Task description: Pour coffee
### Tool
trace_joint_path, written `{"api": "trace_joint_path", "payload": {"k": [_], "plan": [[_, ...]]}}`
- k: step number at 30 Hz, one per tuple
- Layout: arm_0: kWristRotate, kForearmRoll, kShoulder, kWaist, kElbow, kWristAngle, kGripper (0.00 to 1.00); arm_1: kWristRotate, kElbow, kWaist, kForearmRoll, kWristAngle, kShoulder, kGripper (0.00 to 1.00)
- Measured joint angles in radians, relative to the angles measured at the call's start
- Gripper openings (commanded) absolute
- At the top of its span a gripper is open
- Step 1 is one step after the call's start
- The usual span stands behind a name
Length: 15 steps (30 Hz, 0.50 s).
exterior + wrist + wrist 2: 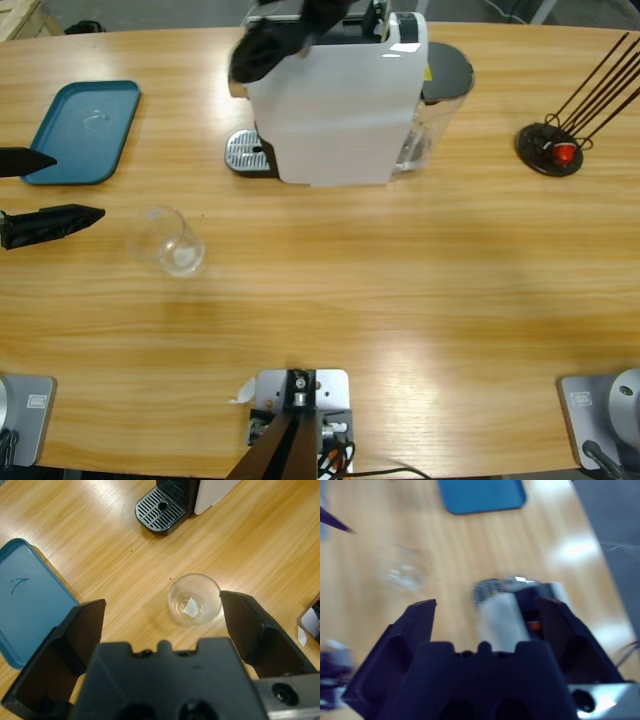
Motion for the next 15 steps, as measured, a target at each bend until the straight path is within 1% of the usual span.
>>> {"api": "trace_joint_path", "payload": {"k": [1,3,6,10,13,15], "plan": [[0.0,0.0,0.0,0.0,0.0,0.0,0.985,0.08,0.0,0.02,0.017,-0.016,-0.015,0.0],[0.0,0.0,0.0,0.0,0.0,0.0,0.982,0.239,0.033,0.053,0.012,-0.091,-0.054,0.0],[0.0,0.0,-0.013,0.0,0.0,0.0,0.991,0.455,0.217,0.073,-0.117,-0.225,-0.135,0.0],[0.0,0.001,-0.061,0.0,0.0,0.004,0.992,0.724,0.437,0.073,-0.24,-0.355,-0.229,0.0],[0.0,0.013,-0.076,0.0,-0.001,0.004,0.984,0.85,0.529,0.074,-0.263,-0.433,-0.283,0.0],[0.0,0.018,-0.081,0.0,-0.001,0.004,0.977,0.882,0.565,0.074,-0.269,-0.476,-0.318,0.0]]}}
